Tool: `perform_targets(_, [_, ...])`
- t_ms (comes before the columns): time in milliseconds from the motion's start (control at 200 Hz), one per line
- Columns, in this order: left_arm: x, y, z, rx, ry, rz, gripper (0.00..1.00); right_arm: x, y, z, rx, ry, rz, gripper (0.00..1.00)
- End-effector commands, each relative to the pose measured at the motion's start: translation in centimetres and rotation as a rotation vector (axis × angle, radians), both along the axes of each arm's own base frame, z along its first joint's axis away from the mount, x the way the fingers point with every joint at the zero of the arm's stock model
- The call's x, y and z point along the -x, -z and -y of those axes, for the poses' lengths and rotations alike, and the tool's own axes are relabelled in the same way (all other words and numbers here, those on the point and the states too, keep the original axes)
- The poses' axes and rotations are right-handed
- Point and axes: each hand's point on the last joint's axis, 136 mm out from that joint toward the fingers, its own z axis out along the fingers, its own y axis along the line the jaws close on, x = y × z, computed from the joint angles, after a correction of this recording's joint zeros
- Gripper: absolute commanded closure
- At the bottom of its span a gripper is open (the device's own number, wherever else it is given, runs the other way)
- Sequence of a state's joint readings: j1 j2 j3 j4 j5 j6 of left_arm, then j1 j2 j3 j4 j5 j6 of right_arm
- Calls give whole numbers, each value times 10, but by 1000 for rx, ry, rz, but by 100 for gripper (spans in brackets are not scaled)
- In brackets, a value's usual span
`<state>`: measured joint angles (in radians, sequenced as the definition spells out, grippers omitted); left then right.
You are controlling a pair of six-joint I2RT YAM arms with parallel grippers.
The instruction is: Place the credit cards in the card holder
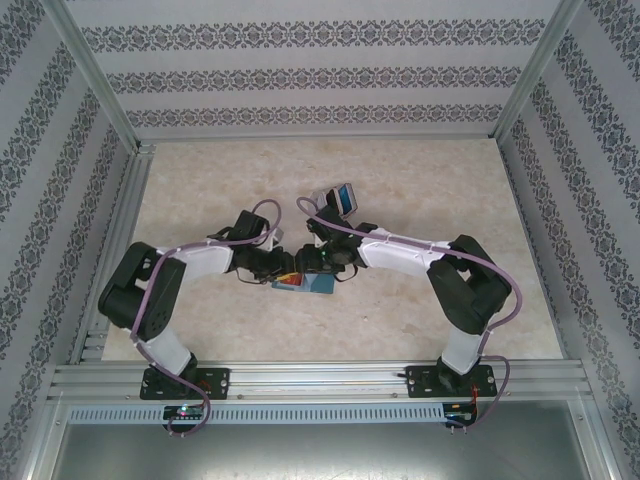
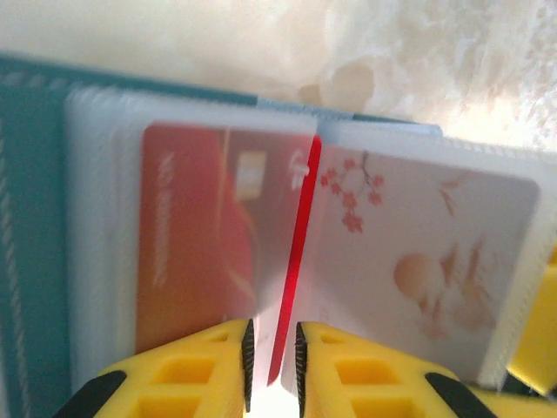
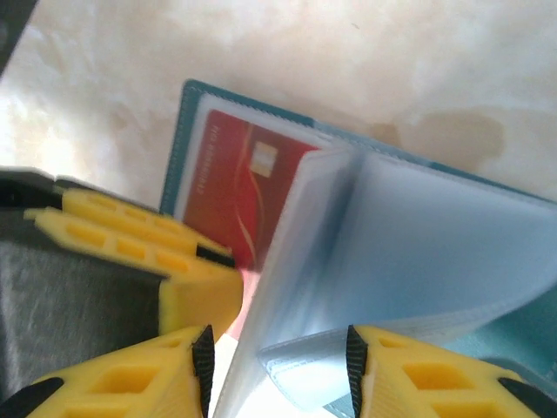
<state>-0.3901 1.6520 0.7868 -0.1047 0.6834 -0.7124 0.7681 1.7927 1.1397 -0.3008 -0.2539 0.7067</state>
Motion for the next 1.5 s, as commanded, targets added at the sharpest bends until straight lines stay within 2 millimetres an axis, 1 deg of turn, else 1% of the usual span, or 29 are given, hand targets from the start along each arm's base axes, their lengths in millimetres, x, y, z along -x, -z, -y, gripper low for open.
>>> perform_targets(0, [-9,-24,-8,50,-86,62,76,-8,-4,-14,-47,-29,13,53])
perform_targets(105, [-7,-29,-26,28,-142,65,74,-7,4,-16,-47,-29,-3,54])
perform_targets(305, [-7,-28,-68,-15,-277,77,74,-6,5,-18,-57,-34,-13,52])
perform_targets(395, [-9,-32,-80,1,-322,92,74,-6,4,-22,-70,-43,-21,50])
perform_targets(450, [-9,-33,-83,-4,-331,98,74,-6,4,-27,-82,-52,-26,49])
perform_targets(590, [-9,-32,-84,-2,-327,95,74,-5,5,-36,-87,-71,-33,46])
perform_targets(784, [-8,-28,-86,-4,-324,86,74,-3,5,-32,-84,-69,-30,36])
perform_targets(859, [-9,-28,-84,6,-318,83,74,-3,3,-34,-94,-68,-23,32])
perform_targets(949, [-8,-25,-82,10,-311,74,74,-3,6,-35,-96,-66,-29,30])
perform_targets(1024, [-8,-26,-82,11,-309,75,74,-2,7,-33,-95,-60,-30,25])
perform_targets(1064, [-8,-26,-82,11,-309,74,74,-2,7,-32,-95,-58,-30,25])
perform_targets(1259, [-10,-27,-83,-1,-303,82,74,8,0,-18,-75,-50,-27,24])
perform_targets(1399, [-13,-30,-83,-6,-298,89,74,22,3,-1,-43,-41,-47,23])
perform_targets(1499, [-18,-36,-85,-15,-294,107,74,29,4,12,-26,-25,-53,23])
